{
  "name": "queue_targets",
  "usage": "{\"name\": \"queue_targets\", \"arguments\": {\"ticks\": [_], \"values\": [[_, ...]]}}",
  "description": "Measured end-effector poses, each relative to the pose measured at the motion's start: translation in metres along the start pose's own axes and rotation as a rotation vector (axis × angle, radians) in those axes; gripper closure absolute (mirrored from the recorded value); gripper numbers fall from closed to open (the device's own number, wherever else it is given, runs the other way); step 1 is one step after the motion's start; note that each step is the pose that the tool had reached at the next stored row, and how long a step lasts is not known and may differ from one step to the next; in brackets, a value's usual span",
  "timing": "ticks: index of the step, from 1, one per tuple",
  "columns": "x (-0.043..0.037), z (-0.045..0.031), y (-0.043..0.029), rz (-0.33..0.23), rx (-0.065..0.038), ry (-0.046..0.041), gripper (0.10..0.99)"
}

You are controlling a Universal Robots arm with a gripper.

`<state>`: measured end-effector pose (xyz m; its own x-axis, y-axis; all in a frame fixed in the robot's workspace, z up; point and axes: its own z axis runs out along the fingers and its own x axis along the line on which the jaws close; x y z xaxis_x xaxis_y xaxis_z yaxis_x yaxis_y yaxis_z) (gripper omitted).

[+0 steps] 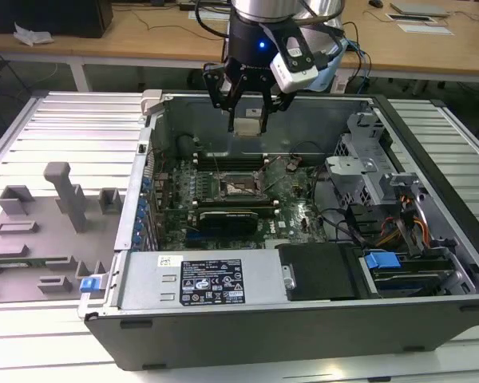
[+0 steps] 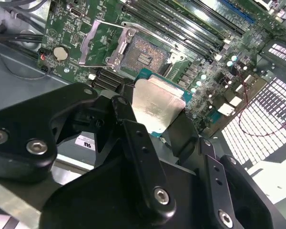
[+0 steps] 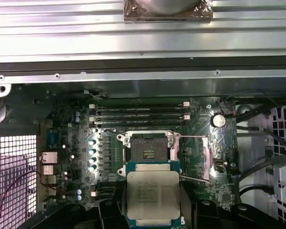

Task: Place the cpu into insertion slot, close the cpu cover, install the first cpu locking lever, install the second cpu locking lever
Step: 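Place the cpu into insertion slot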

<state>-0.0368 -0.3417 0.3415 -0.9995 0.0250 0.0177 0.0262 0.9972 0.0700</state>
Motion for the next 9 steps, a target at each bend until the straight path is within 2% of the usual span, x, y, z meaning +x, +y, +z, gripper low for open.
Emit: {"name": "queue_targets", "arguments": {"ticks": [5, 7, 9], "values": [[-0.0001, 0.0092, -0.0006, 0.000, 0.001, -0.0048, 0.549], [-0.0002, 0.0135, -0.0009, -0.001, 0.001, -0.0164, 0.549], [-0.0002, 0.0153, -0.0011, -0.002, 0.002, -0.0235, 0.549]]}}
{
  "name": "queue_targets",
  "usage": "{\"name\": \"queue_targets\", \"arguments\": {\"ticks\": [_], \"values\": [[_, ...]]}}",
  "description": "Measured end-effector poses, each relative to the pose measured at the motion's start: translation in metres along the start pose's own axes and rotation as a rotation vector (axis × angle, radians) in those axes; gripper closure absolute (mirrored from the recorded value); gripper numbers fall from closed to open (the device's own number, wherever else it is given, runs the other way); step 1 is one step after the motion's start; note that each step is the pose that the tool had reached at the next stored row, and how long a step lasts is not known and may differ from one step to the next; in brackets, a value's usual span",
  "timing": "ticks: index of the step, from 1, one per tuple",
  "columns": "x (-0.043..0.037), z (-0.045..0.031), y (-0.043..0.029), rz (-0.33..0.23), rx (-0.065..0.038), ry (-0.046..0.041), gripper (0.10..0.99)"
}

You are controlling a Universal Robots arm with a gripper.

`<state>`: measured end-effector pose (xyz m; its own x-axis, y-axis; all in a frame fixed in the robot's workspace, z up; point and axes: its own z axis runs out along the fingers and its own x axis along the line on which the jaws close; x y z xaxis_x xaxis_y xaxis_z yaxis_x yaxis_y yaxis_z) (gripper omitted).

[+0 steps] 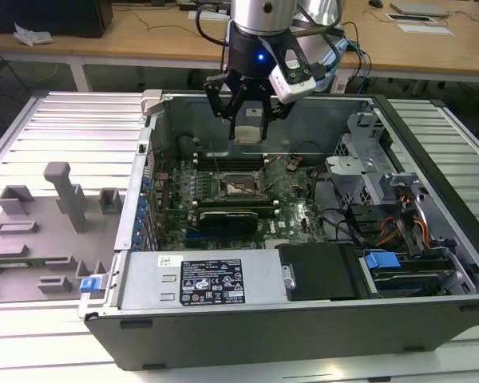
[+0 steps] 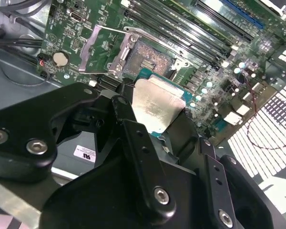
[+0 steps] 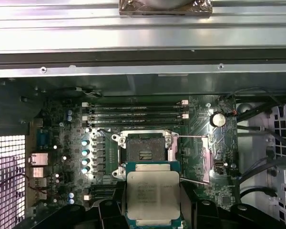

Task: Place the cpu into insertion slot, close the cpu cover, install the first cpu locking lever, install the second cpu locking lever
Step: 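Place the cpu into insertion slot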

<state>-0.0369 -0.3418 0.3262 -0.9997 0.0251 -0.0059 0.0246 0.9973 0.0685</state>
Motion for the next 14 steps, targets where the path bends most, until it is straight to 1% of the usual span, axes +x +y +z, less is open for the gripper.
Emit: {"name": "queue_targets", "arguments": {"ticks": [1, 3, 6, 8, 10, 11, 14], "values": [[0.0001, 0.0012, -0.0001, 0.000, 0.000, -0.0036, 0.549], [0.0005, 0.0035, -0.0003, -0.001, 0.000, -0.0078, 0.549], [0.0022, 0.0080, -0.0006, 0.000, 0.001, -0.0098, 0.549], [0.0030, 0.0114, -0.0009, 0.012, 0.003, -0.0107, 0.549], [0.0031, 0.0136, -0.0010, 0.044, 0.003, -0.0128, 0.549], [0.0031, 0.0147, -0.0011, 0.070, 0.003, -0.0146, 0.549], [0.0031, 0.0161, -0.0012, 0.126, 0.004, -0.0183, 0.549]]}}
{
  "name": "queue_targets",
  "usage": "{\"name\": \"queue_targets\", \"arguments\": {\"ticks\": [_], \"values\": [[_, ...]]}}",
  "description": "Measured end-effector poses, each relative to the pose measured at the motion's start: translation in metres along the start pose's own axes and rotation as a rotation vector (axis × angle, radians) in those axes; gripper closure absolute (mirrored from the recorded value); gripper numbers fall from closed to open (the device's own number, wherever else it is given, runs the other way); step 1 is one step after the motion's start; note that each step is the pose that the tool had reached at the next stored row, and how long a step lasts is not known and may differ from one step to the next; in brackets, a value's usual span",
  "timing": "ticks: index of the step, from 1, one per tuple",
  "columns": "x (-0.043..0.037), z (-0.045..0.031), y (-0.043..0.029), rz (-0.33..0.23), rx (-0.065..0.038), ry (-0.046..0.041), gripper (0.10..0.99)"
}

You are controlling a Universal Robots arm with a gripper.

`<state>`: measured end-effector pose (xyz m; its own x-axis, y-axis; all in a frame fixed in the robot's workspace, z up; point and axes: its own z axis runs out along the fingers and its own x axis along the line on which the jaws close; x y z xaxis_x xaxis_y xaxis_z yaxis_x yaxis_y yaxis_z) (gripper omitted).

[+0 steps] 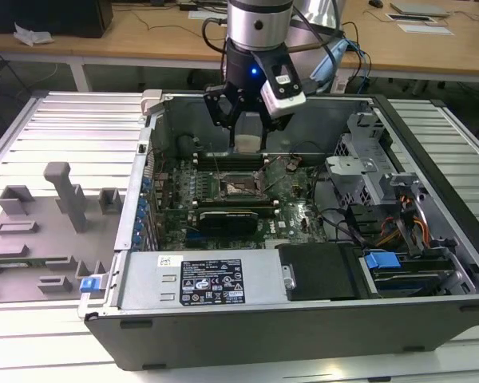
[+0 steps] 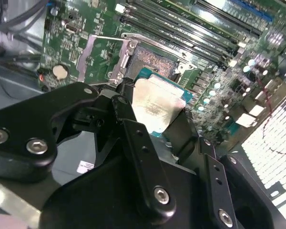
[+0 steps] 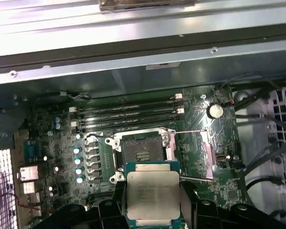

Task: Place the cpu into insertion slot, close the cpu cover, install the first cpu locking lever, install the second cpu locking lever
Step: 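Place the cpu into insertion slot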

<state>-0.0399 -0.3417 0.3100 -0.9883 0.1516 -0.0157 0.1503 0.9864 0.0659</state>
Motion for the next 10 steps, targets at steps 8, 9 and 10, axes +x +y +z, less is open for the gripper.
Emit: {"name": "queue_targets", "arguments": {"ticks": [8, 9, 10], "values": [[0.0000, 0.0029, -0.0002, 0.183, 0.003, -0.0122, 0.549], [0.0001, 0.0033, -0.0002, 0.217, 0.003, -0.0144, 0.549], [0.0001, 0.0036, -0.0003, 0.243, 0.004, -0.0161, 0.549]]}}
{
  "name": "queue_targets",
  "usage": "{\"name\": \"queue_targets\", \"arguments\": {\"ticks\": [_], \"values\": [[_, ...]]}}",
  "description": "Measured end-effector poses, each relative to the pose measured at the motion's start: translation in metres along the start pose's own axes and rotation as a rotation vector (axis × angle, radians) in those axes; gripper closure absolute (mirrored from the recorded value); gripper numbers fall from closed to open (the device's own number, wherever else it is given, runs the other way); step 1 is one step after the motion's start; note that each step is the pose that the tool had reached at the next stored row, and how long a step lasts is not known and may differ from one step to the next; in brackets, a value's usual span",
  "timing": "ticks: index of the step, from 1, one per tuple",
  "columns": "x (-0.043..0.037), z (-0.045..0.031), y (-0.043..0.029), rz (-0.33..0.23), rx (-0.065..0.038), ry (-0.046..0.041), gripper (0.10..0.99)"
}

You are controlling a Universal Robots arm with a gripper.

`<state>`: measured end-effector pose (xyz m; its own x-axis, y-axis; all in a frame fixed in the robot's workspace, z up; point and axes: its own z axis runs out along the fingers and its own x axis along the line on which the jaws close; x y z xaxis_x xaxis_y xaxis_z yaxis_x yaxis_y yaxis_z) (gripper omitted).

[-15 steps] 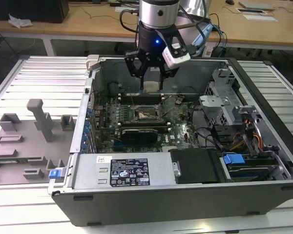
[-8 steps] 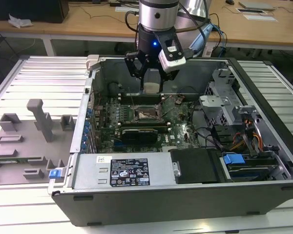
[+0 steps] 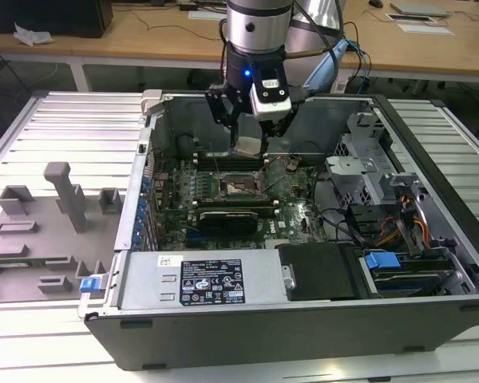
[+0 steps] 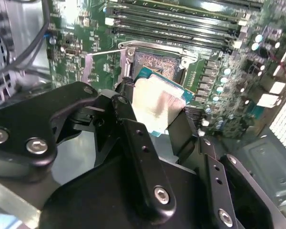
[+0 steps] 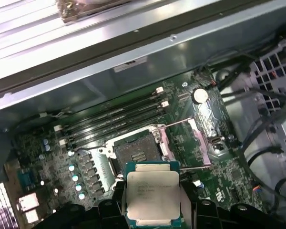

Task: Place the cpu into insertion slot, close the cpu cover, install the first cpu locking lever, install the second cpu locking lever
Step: 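Place the cpu into insertion slot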

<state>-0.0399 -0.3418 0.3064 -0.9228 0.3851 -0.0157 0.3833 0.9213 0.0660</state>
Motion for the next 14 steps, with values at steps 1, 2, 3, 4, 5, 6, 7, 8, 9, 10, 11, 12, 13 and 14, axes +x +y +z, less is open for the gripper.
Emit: {"name": "queue_targets", "arguments": {"ticks": [1, 2, 3, 4, 5, 6, 7, 8, 9, 10, 11, 12, 13, 14], "values": [[0.0000, 0.0002, 0.0000, 0.017, 0.000, -0.0011, 0.549], [0.0000, 0.0005, 0.0000, 0.046, 0.001, -0.0031, 0.549], [0.0000, 0.0009, -0.0001, 0.077, 0.001, -0.0051, 0.549], [0.0000, 0.0013, -0.0001, 0.109, 0.002, -0.0072, 0.549], [0.0000, 0.0016, -0.0001, 0.142, 0.002, -0.0094, 0.549], [0.0000, 0.0019, -0.0001, 0.160, 0.002, -0.0106, 0.549], [0.0000, 0.0021, -0.0001, 0.180, 0.003, -0.0119, 0.549], [0.0000, 0.0026, -0.0002, 0.222, 0.003, -0.0147, 0.549], [0.0000, 0.0030, -0.0002, 0.248, 0.004, -0.0164, 0.549], [0.0000, 0.0031, -0.0002, 0.263, 0.004, -0.0174, 0.549], [0.0001, 0.0035, -0.0002, 0.289, 0.005, -0.0191, 0.549], [0.0001, 0.0037, -0.0002, 0.306, 0.005, -0.0202, 0.549], [0.0001, 0.0043, -0.0003, 0.341, 0.005, -0.0225, 0.549], [0.0001, 0.0046, -0.0003, 0.363, 0.006, -0.0241, 0.549]]}}
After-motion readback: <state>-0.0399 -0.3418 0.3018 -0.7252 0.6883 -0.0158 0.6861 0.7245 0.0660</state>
